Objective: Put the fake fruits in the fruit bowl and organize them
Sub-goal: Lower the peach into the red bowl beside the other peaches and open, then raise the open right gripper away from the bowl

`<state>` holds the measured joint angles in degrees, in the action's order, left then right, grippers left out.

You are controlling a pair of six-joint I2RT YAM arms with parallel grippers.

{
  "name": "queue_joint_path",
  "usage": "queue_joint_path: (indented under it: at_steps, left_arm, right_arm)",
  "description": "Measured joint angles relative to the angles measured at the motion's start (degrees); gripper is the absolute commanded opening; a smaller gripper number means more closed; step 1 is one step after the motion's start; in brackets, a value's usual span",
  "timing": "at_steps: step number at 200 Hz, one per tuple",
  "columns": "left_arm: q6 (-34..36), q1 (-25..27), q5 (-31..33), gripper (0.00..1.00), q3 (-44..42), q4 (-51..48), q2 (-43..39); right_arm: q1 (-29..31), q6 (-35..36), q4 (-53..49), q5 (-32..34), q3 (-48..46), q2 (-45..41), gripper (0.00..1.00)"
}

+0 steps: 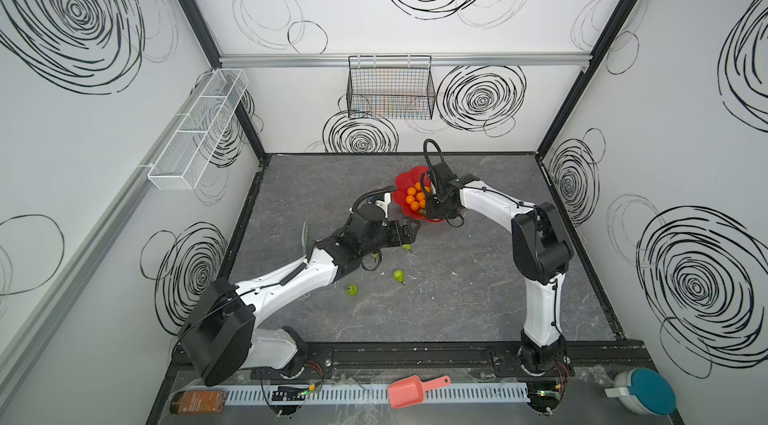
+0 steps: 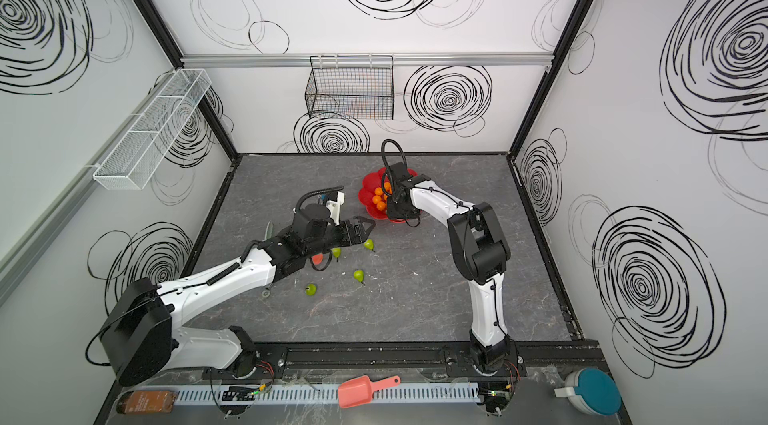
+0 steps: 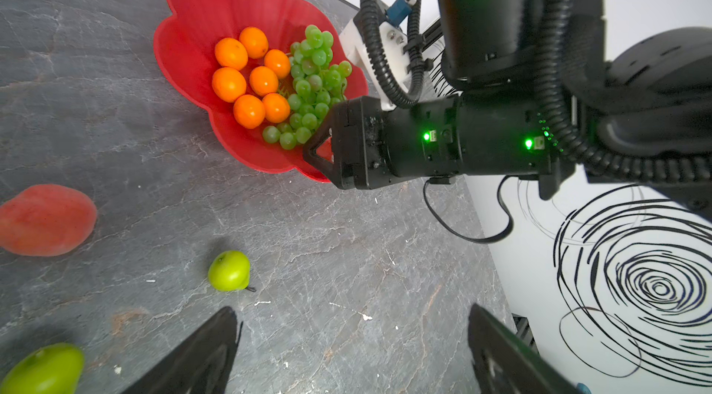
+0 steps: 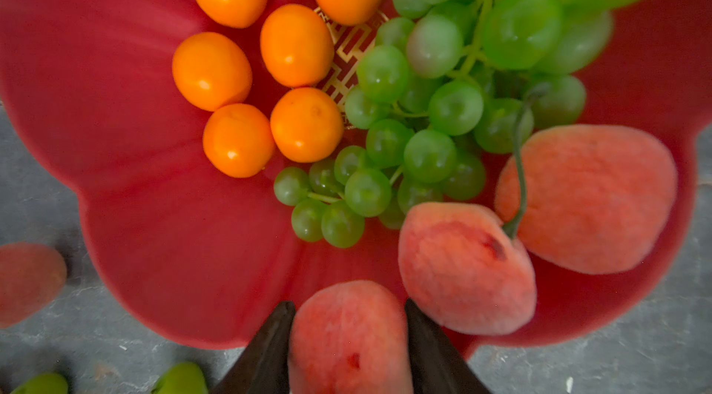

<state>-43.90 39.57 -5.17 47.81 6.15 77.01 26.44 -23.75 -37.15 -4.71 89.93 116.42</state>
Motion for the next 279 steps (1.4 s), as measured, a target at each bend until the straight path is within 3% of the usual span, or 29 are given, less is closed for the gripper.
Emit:
queue_joint_path:
  at_steps: [49, 193, 279]
  left_arm:
    - [0.0, 0.0, 0.0, 0.96, 0.0, -0.1, -0.1]
    - [2.8, 2.1, -0.8, 0.96, 2.6, -0.8, 0.5]
    - [3.0, 2.1, -0.8, 0.96, 2.6, -0.9, 0.6]
  right_arm:
    - [0.0, 0.0, -0.5, 0.3, 1.3, 0.0, 0.54]
    - [-4.9, 1.1, -3.0, 1.1, 2.2, -5.9, 0.34]
    - [-6.4, 1.9, -2.9, 0.1, 2.2, -3.0, 0.33]
